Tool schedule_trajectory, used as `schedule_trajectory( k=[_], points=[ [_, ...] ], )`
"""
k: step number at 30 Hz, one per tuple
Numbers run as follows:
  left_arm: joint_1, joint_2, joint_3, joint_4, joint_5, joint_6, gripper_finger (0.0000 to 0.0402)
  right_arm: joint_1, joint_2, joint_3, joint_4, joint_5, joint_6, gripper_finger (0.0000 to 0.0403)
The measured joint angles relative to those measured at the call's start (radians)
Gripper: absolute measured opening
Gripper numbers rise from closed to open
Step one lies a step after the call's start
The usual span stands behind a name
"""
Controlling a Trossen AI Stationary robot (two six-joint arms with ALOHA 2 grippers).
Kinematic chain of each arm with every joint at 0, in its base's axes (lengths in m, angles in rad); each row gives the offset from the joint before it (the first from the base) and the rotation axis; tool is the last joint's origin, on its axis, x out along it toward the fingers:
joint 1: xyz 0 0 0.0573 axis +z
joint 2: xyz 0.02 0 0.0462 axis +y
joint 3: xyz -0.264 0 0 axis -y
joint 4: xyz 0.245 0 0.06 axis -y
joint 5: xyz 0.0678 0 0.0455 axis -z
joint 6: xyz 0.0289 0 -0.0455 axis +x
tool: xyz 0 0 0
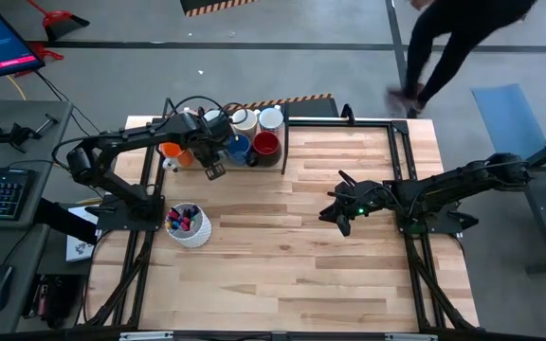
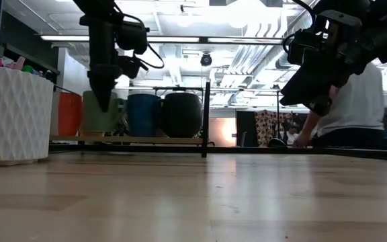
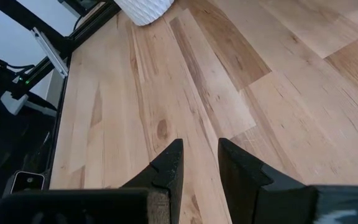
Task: Place coffee mugs
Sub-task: Put the green mug on the shelf
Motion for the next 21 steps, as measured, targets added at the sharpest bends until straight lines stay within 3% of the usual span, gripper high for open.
schedule_trajectory(
  k=[7, 21],
  points=[
    [0.000, 0.000, 0.000, 0.013, 0.000, 0.005, 0.0012, 0.000, 0.000, 0.000, 0.000, 0.000, 0.000, 0.0081],
    [0.000, 0.000, 0.000, 0.011, 0.001, 0.005, 0.0038, 0.000, 0.000, 0.000, 0.000, 0.000, 0.000, 0.0081]
  ],
)
